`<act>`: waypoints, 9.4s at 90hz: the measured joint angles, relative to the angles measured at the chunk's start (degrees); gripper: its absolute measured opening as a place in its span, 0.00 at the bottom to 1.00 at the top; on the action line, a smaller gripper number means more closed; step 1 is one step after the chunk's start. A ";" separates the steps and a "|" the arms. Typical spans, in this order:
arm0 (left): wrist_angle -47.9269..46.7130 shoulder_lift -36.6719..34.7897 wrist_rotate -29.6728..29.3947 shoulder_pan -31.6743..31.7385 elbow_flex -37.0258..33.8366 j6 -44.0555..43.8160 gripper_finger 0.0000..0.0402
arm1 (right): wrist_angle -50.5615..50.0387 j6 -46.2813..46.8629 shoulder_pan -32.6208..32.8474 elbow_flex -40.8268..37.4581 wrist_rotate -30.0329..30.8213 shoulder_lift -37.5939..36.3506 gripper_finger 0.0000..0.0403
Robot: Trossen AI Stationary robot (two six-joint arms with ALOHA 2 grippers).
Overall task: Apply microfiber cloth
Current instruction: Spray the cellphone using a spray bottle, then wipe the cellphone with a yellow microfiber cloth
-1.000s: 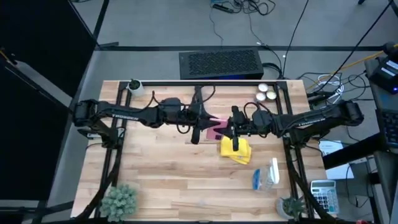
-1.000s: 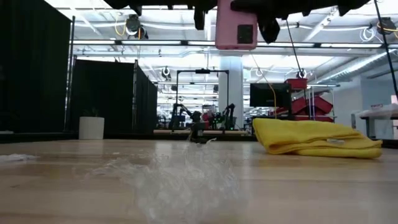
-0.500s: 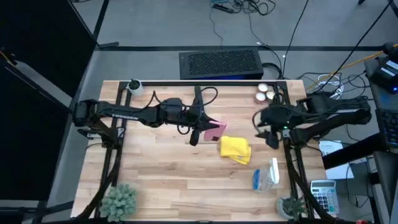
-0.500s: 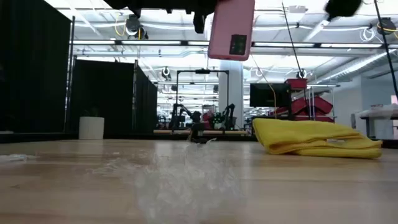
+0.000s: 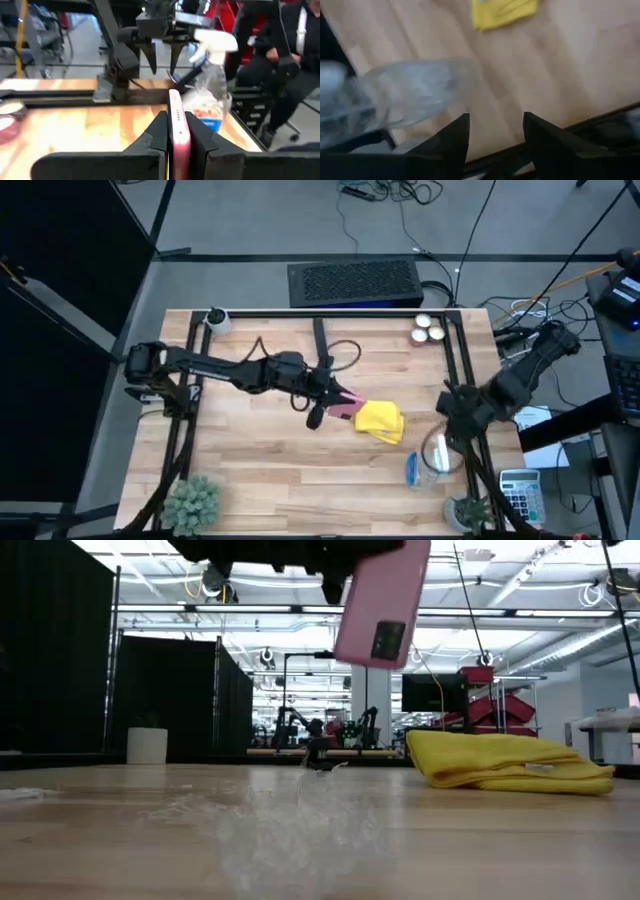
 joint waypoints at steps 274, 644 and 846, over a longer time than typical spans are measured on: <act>-17.55 -8.54 -22.96 -11.62 4.66 0.09 0.03 | 52.87 -21.93 5.64 -8.70 31.50 5.54 0.85; -3.99 4.27 -12.89 -5.81 14.79 -2.56 0.03 | 42.32 -21.42 3.65 -8.94 23.38 9.16 0.79; -12.30 -8.49 -22.80 -2.78 -6.99 -9.85 0.03 | 37.21 -5.86 -2.05 -22.29 9.66 -0.77 0.79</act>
